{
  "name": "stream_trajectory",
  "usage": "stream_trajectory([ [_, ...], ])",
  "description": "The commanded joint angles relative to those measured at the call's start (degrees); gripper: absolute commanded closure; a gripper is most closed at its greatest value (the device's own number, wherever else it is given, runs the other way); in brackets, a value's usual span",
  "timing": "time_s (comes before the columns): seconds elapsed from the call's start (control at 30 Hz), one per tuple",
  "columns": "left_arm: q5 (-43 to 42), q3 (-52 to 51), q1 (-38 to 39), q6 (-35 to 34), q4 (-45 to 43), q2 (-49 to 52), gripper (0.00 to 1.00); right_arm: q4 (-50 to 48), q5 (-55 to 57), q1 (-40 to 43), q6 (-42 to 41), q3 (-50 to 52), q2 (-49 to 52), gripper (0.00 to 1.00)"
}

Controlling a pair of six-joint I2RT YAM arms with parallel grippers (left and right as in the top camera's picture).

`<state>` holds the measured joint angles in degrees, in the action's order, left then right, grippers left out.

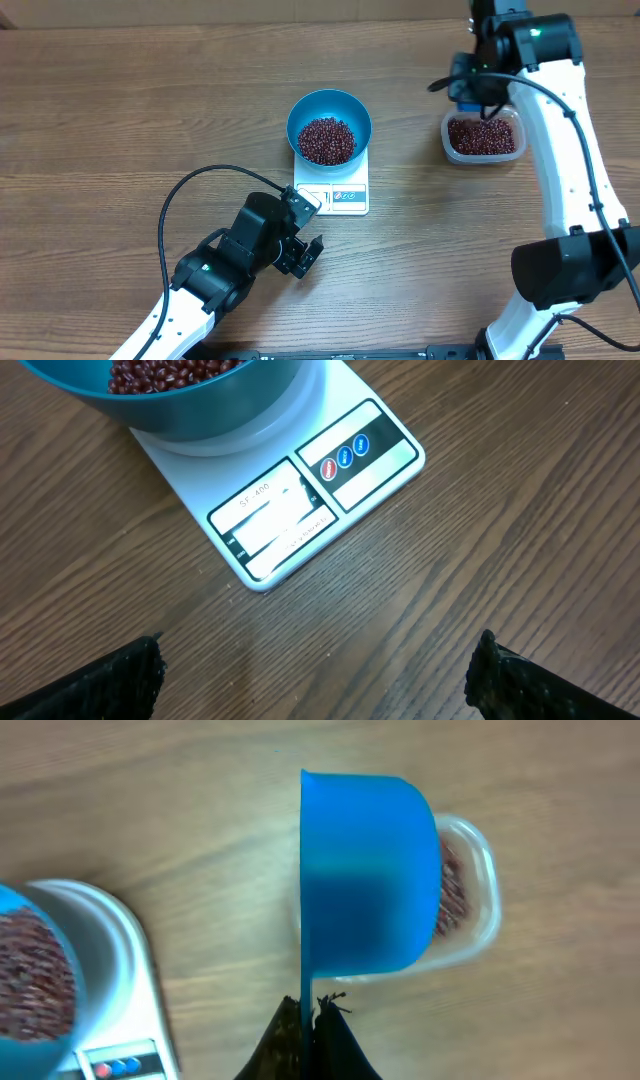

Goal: Scoop item into bowl and weigh 150g on scale
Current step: 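Move the empty scoop with the right gripper back to the bean tub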

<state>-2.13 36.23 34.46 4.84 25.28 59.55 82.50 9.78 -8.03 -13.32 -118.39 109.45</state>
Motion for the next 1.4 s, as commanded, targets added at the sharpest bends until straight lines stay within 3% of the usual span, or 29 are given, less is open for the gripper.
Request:
stream_trajectory([
  [0.0,0.2,-0.4,-0.4,0.9,0.0,0.3,0.0,2.9,4.0,1.2,-0.2,-1.7,-2.3,0.96],
  [0.53,0.2,-0.4,-0.4,0.9,0.0,0.3,0.01,7.0,11.7,1.4,-0.2,0.6,-1.8,0.96],
  [1.37,0.2,-0.4,-0.4,0.9,0.0,0.3,0.01,-7.3,14.6,1.4,-2.1,22.9,-1.6,0.96],
])
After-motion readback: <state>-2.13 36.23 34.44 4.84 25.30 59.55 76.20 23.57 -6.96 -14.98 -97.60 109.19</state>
